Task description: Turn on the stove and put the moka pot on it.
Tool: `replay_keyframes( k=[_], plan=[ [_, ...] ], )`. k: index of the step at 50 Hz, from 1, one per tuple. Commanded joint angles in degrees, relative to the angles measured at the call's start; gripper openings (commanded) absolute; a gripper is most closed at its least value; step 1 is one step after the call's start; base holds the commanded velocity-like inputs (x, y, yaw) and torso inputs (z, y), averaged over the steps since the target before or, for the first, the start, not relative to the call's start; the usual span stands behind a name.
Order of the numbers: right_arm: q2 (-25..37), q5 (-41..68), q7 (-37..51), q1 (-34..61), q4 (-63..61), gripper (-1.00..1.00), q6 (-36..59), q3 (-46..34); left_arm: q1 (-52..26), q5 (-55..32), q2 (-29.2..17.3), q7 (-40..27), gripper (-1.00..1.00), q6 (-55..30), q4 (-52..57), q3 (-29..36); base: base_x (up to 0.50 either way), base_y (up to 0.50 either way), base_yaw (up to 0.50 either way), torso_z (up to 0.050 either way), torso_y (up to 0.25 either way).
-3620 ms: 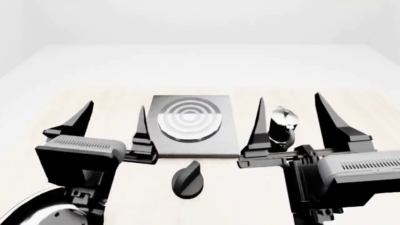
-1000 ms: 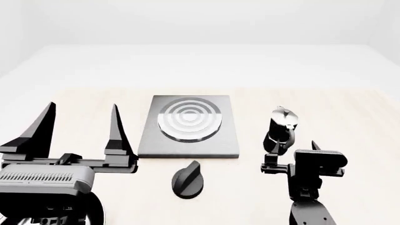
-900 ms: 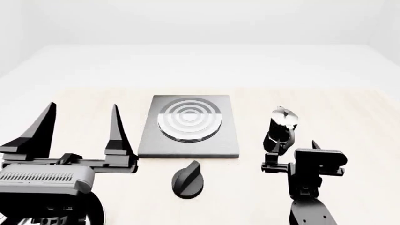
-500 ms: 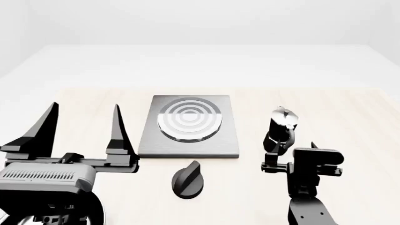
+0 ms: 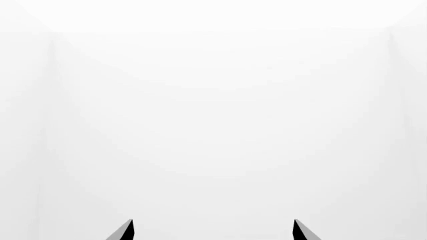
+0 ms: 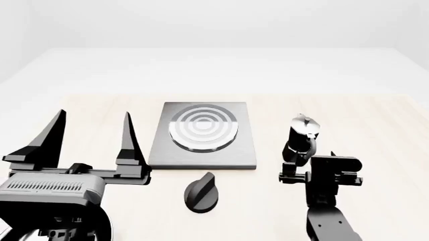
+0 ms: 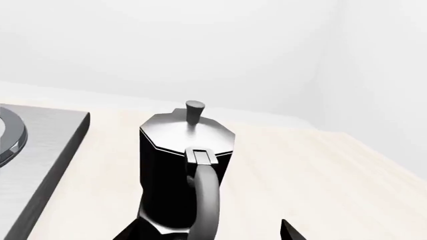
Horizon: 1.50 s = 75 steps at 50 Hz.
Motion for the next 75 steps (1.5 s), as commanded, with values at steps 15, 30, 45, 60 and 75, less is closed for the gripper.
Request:
replay_keyframes(
  k=[15, 30, 45, 60, 75],
  plan=[
    [-1.0, -0.2, -0.6, 3.2, 3.1, 1.0, 0.4, -0.9, 0.4, -0.7, -0.2, -0.1, 1.0, 0.9, -0.6, 0.1, 0.0, 0.0, 0.0, 0.0, 0.0],
    [-2.8, 0.0, -2.2, 6.6, 13.5, 1.0, -4.8, -0.9, 0.4, -0.7, -0.3, -0.1, 1.0, 1.7, -1.5, 0.3, 0.0, 0.0, 0.0, 0.0, 0.0],
    [-3.6, 0.1, -2.9, 8.8, 20.9, 1.0, -8.6, -0.6, 0.6, -1.2, -0.3, 0.0, 1.0, 2.2, -2.1, 0.5, 0.0, 0.0, 0.0, 0.0, 0.0],
    [-2.1, 1.0, -2.2, 6.3, 14.8, -1.0, -7.3, -0.1, 0.3, -1.7, -0.4, -0.1, 1.0, 2.1, -2.2, 0.8, 0.0, 0.0, 0.0, 0.0, 0.0],
    [0.1, -0.3, -0.2, 2.3, -2.5, -1.0, 0.7, -2.2, 1.0, -2.2, -0.4, -0.2, 1.0, 3.1, -2.5, 0.5, 0.0, 0.0, 0.0, 0.0, 0.001]
  ],
)
